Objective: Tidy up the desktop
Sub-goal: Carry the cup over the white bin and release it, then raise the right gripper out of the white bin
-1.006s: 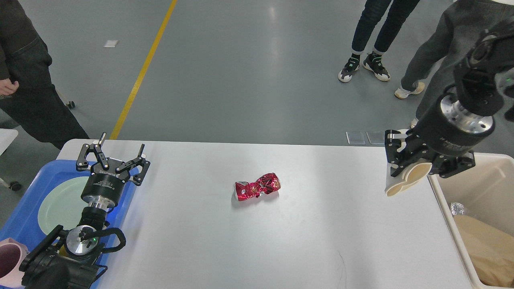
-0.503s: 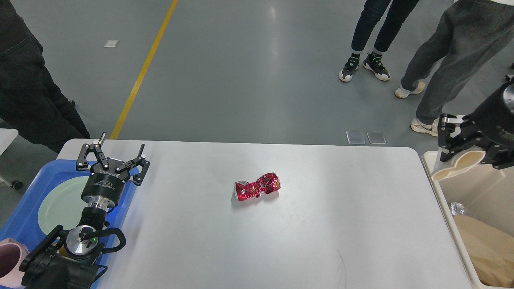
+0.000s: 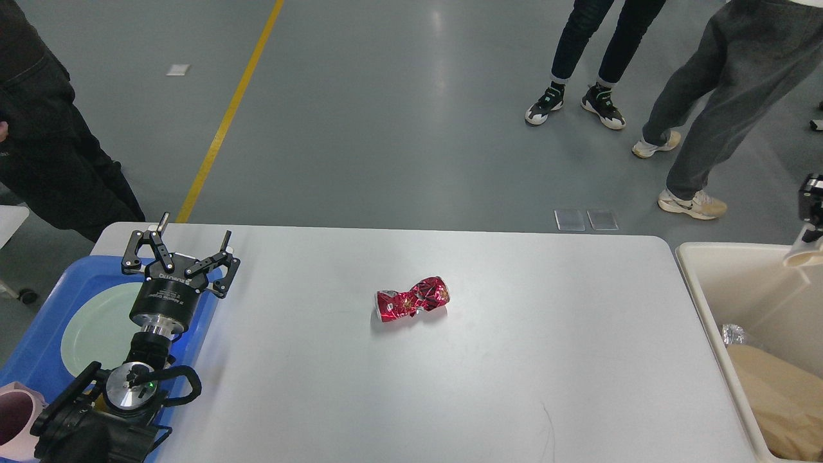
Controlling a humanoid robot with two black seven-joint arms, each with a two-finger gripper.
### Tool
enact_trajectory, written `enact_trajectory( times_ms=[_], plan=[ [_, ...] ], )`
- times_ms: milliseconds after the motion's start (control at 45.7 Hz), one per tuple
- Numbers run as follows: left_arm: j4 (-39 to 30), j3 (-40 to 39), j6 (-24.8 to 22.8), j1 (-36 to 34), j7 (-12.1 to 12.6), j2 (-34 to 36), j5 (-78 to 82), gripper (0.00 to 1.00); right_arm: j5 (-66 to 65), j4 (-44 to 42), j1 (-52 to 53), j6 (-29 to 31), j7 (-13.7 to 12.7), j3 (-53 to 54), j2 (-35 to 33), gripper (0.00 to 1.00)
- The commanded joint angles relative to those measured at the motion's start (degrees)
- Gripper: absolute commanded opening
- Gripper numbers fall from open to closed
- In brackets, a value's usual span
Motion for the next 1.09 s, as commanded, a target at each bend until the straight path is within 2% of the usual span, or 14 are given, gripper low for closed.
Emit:
enact_trajectory(
  times_ms=[0,131,241,394,481,569,788,853,941,985,1072],
  plan=[
    [0.0,0.0,0.0,0.0,0.0,0.0,0.0,0.96,0.1,-7.5,-13.9,-8.6,0.0,5.6,-3.4,0.0],
    [0.0,0.0,0.0,0.0,0.0,0.0,0.0,0.96,0.1,-16.5,-29.8,-15.9,0.1,13.5,-4.0,0.0],
    [0.0,0.0,0.0,0.0,0.0,0.0,0.0,0.96,0.4,-27.5,-45.4,-20.0,0.1,19.7,-2.1,0.0],
    [-0.1,-0.1,0.0,0.0,0.0,0.0,0.0,0.96,0.9,-47.3,-66.5,-21.0,0.0,24.6,6.1,0.0],
    [-0.1,0.0,0.0,0.0,0.0,0.0,0.0,0.96,0.9,-55.0,-74.3,-21.1,0.0,27.3,9.2,0.0],
    [0.0,-0.1,0.0,0.0,0.0,0.0,0.0,0.96,0.8,-58.0,-77.9,-21.6,0.0,28.8,11.9,0.0],
    [0.0,0.0,0.0,0.0,0.0,0.0,0.0,0.96,-0.1,-58.2,-81.1,-23.8,-0.1,28.5,14.8,0.01],
    [0.0,0.0,0.0,0.0,0.0,0.0,-0.1,0.96,-0.1,-58.2,-81.6,-26.4,-0.1,28.5,15.1,0.23],
    [-0.1,0.0,0.0,0.0,0.0,0.0,0.0,0.96,0.0,-58.1,-81.6,-30.1,0.0,28.6,15.1,0.81],
    [0.0,0.0,0.0,-0.1,0.0,0.0,0.0,0.96,0.1,-58.1,-81.5,-31.0,0.0,28.6,15.2,1.0],
    [0.0,0.0,0.0,0.0,0.0,0.0,0.0,0.96,0.1,-57.9,-81.4,-31.1,0.1,28.8,15.3,1.0]
  ],
)
